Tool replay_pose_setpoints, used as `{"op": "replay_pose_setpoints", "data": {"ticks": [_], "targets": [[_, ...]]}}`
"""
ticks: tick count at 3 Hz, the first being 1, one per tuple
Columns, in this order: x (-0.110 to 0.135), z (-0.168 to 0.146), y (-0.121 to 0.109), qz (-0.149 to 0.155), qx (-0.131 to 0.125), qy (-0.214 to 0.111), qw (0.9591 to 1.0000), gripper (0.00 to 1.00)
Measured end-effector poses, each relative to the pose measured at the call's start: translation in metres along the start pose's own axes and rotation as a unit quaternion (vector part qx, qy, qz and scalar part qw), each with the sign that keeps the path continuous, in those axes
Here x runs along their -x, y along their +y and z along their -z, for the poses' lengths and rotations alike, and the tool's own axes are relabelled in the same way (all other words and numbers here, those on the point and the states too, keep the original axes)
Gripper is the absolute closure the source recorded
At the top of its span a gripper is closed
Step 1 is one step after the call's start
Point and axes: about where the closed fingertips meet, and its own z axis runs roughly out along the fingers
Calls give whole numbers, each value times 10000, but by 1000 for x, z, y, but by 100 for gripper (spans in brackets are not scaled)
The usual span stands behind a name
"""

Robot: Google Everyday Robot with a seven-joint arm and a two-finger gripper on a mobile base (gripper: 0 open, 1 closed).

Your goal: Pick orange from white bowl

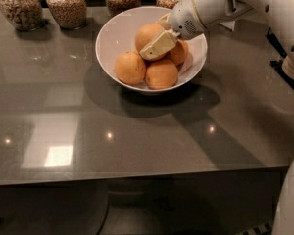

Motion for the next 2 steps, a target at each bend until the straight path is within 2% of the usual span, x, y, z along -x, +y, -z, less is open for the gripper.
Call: {"op": "replay_pose_setpoints", "data": {"ticks": [1, 2], "targets": [[11, 22, 14, 61, -71, -201, 9998, 94], [29, 50, 28, 244, -173, -448, 9986, 100]]}}
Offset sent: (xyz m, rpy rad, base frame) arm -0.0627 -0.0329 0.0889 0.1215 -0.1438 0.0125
